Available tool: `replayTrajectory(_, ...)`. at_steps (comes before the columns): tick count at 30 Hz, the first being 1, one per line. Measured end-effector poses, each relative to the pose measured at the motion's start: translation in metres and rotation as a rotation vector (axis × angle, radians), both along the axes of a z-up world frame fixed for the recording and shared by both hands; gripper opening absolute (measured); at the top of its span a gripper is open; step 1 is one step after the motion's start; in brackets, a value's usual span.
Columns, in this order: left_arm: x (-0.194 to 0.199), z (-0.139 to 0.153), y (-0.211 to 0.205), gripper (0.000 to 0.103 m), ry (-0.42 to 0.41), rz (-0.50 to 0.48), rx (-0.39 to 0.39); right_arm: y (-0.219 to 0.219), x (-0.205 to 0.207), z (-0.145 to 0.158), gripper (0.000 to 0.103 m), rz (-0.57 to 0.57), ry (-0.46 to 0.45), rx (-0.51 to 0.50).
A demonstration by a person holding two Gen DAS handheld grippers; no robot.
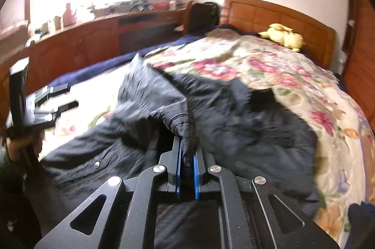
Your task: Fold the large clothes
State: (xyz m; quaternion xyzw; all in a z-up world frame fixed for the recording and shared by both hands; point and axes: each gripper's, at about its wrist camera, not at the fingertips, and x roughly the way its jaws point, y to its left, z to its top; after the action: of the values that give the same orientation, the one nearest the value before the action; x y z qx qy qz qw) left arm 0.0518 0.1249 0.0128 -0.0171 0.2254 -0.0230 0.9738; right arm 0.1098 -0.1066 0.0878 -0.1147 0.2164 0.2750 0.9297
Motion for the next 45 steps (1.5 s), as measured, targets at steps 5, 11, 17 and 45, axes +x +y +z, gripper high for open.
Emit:
replayTrajectory(5,-0.002,0.001,0.001,0.081,-0.009,-0.005,-0.004,-0.035,0.012,0.014,0.008,-0.094,0.038,-0.004)
replayTrajectory(11,-0.001,0.000,0.003,0.081,-0.004,-0.009,-0.004,-0.057,0.030,0.013,0.018,-0.326,0.025,-0.123)
replayTrajectory(17,0.001,0.000,0.000,0.081,-0.004,-0.011,0.011,-0.052,0.047,-0.022,0.059,-0.451,0.038,-0.160)
replayTrajectory(45,0.002,-0.006,-0.002,0.081,0.013,-0.020,0.016,-0.061,0.043,-0.105,0.008,-0.347,0.110,-0.220)
